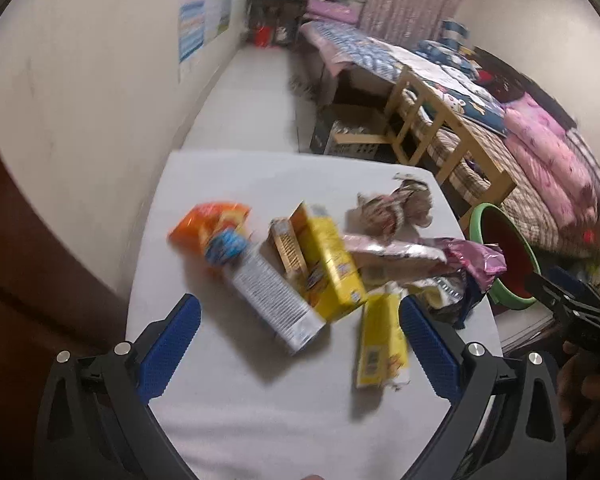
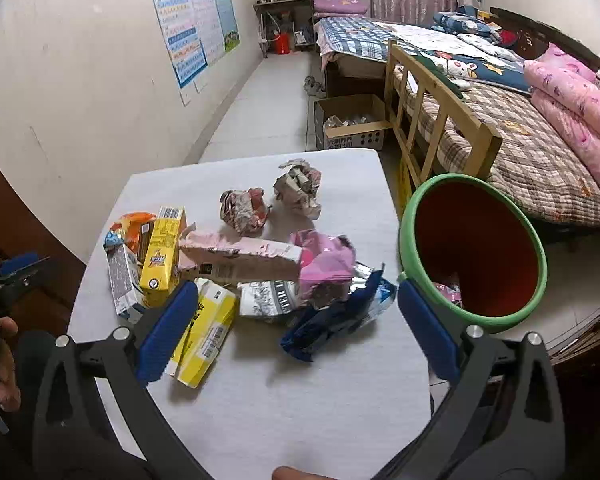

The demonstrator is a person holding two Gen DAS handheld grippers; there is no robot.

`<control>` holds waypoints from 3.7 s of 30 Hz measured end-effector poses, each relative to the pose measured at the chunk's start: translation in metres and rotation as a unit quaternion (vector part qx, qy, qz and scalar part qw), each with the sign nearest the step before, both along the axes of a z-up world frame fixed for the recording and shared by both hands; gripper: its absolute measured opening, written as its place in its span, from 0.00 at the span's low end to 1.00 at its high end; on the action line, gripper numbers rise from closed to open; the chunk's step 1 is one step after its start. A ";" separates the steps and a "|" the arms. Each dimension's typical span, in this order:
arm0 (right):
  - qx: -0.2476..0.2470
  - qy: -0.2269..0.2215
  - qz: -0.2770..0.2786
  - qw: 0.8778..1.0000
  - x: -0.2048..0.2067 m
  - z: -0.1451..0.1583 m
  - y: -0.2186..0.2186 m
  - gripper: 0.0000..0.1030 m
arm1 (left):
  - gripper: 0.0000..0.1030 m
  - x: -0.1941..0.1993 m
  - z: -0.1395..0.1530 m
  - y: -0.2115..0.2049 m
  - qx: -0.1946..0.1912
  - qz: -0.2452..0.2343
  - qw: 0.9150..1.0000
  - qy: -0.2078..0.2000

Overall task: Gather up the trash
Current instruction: 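Return both tools to the table and approach the remaining trash, then grasp the white milk carton with the left tool while the right tool grasps the pink wrapper, then carry both items over the green bin and open both tools to drop them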

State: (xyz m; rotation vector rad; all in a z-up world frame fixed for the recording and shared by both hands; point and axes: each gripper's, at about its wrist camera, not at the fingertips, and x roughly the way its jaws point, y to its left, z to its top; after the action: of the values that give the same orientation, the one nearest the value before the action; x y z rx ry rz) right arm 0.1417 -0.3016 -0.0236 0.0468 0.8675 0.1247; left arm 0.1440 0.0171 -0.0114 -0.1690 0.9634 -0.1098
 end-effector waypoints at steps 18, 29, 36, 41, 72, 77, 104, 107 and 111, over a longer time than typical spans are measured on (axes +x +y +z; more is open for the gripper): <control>-0.024 0.028 -0.012 0.999 0.016 -0.016 -0.009 0.95 | 0.92 0.007 -0.042 0.011 -0.021 0.032 0.999 0.027; -0.029 0.050 0.007 0.998 0.041 -0.040 -0.009 0.95 | 0.92 0.036 -0.074 0.006 -0.017 0.056 0.996 0.064; -0.030 0.068 0.017 0.997 0.063 -0.054 -0.010 0.89 | 0.92 0.056 -0.099 0.004 -0.021 0.074 0.993 0.091; -0.047 0.093 0.033 0.994 0.078 -0.070 -0.004 0.77 | 0.90 0.069 -0.115 0.001 -0.014 0.082 0.991 0.103; -0.040 0.081 0.056 0.994 0.056 -0.050 0.008 0.30 | 0.36 0.032 -0.096 0.015 -0.041 0.060 0.993 0.094; -0.032 0.057 0.054 0.996 0.048 -0.031 0.006 0.30 | 0.36 0.021 -0.079 0.018 -0.031 0.054 0.995 0.078; -0.006 -0.017 0.023 1.000 -0.012 0.030 -0.015 0.30 | 0.36 -0.003 0.013 -0.031 -0.008 -0.016 1.000 -0.012; -0.004 -0.020 0.015 1.000 -0.013 0.033 -0.021 0.30 | 0.36 0.000 0.019 -0.042 -0.006 -0.026 0.999 -0.017; -0.002 -0.022 0.003 1.000 -0.012 0.035 -0.035 0.30 | 0.36 0.010 0.028 -0.062 -0.004 -0.045 0.999 -0.023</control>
State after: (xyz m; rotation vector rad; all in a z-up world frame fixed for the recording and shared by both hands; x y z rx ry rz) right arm 0.1301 -0.3366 0.0113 0.0380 0.8238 0.1289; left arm 0.1536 -0.0451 0.0164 -0.1306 0.9240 -0.1992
